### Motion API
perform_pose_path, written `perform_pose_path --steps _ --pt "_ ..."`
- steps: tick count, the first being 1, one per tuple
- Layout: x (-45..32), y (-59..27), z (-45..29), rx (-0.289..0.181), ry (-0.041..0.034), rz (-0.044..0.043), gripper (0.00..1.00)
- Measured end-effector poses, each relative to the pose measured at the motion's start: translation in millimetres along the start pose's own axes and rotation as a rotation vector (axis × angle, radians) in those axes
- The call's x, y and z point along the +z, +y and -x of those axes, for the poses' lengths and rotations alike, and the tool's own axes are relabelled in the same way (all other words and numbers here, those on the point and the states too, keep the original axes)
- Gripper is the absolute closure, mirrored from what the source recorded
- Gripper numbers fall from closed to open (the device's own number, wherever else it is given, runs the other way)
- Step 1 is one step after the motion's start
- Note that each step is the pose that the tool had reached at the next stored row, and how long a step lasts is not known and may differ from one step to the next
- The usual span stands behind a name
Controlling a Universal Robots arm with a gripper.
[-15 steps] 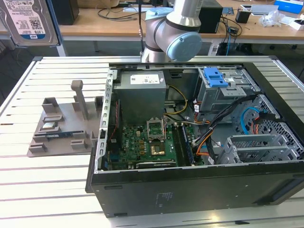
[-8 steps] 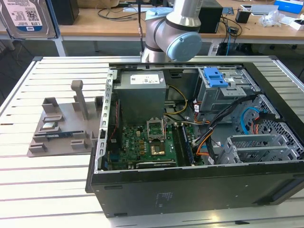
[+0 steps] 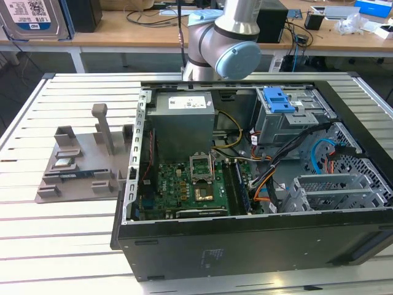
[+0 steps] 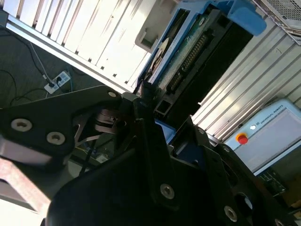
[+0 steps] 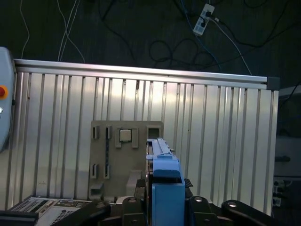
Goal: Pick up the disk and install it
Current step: 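Pick up the disk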
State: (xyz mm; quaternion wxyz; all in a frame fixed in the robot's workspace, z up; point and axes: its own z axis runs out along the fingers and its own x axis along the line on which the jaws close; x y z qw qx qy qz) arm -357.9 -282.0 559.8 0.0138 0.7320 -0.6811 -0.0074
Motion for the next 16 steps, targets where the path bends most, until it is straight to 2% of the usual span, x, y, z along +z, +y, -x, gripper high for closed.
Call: perform_pose_path --steps 3,5,7,9,16 --pt "-0.1 -0.8 -1.8 0.0 0.0 0.0001 0.63" --pt "0.0 -3.1 -5.9 0.0 0.0001 0.0007 0.63" --pt "0.2 -13.1 -13.8 0.0 -0.0002 0.0025 0.63" --pt "0.2 -26.3 -18.3 0.0 -0.0002 0.0041 0.63" --pt "-0.6 -58.7 -22.3 0.0 -0.0004 0.0061 0.63"
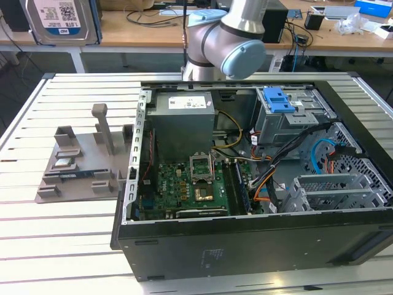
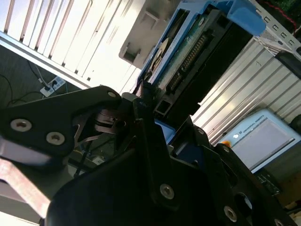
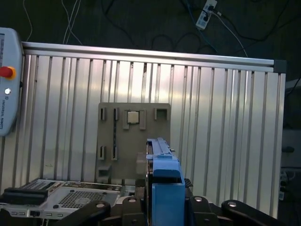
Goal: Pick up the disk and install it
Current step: 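Pick up the disk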
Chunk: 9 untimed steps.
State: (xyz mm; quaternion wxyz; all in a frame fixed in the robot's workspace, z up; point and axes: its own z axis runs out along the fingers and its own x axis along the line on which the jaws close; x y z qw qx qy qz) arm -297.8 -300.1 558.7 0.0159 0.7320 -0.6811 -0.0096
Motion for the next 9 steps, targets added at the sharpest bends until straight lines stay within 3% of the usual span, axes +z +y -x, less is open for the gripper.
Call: perform_pose_path --steps 2,4,9 --pt "-0.2 -6.7 -0.6 0.0 0.0 0.0002 0.63" --pt "-0.8 -21.2 -1.6 0.0 0.0 0.001 0.63" --pt "-1.5 -43.1 -3.2 0.0 -0.0001 0.0017 0.63"
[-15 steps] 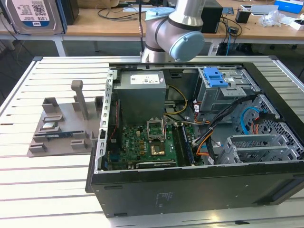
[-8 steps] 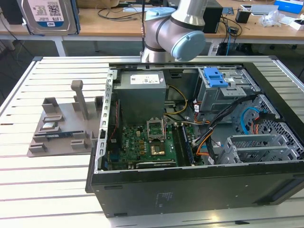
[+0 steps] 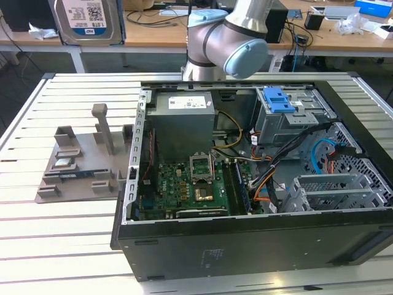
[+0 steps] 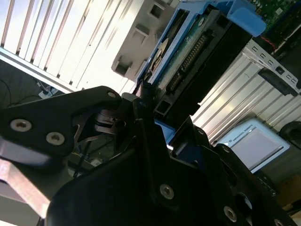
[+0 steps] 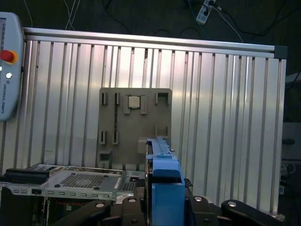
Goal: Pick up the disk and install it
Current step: 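Pick up the disk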
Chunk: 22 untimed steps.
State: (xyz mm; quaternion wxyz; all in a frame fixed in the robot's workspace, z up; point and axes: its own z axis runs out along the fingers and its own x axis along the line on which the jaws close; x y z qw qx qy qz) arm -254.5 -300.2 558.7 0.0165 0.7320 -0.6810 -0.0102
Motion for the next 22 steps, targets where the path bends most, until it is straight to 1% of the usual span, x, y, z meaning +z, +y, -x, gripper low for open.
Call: perform_pose_path --steps 2,3,5,7,12,14,16,19,21,22 --pt "-0.2 -5.4 -0.4 0.0 0.0 0.0001 0.63" --pt "-0.4 -11.9 -0.8 0.0 0.0 0.0001 0.63" --pt "-0.7 -21.3 -1.5 0.0 -0.0001 0.0002 0.63" --pt "-1.0 -28.7 -2.1 0.0 0.0 0.0004 0.63" --pt "-1.4 -42.8 -3.1 0.0 0.0 0.0003 0.63" --pt "-1.8 -52.7 -3.8 0.0 -0.0001 0.0004 0.63" --pt "-2.0 -59.7 -4.3 0.0 -0.0001 0.0006 0.63" --pt "-2.6 -73.5 -5.3 0.0 -0.0001 0.0014 0.63" --pt "-2.9 -87.3 -6.2 0.0 -0.0002 0.0025 0.63" --pt "-3.1 -92.1 -6.6 0.0 -0.0002 0.003 0.63"
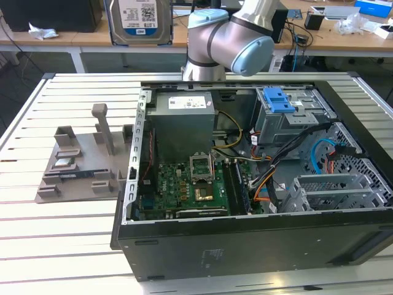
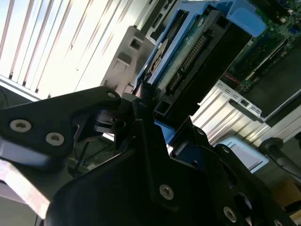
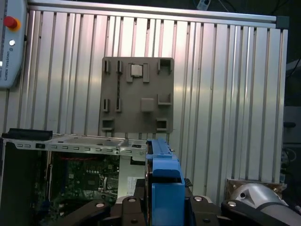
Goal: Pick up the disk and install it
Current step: 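Pick up the disk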
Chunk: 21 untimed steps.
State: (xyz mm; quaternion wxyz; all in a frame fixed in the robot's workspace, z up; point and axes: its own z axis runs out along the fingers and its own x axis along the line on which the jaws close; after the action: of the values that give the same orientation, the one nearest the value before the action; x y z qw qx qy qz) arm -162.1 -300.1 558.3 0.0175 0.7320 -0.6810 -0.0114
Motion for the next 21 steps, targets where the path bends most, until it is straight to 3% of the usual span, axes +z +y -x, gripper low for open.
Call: perform_pose_path --steps 5,8,10,13,17,21 --pt "-0.5 -26.4 -1.8 0.0 -0.0002 0.0035 0.63" --pt "-0.3 -34.8 -3.5 0.0 -0.0007 0.0042 0.63" --pt "0.6 -41.6 -10.7 0.0 -0.003 0.0049 0.63" --pt "1.4 -44.2 -18.4 0.0 -0.0153 0.0041 0.63" --pt "2.5 -46.5 -30.5 -0.002 -0.043 0.002 0.63" --pt "4.6 -49.3 -47.3 -0.002 -0.0511 0.0014 0.63"
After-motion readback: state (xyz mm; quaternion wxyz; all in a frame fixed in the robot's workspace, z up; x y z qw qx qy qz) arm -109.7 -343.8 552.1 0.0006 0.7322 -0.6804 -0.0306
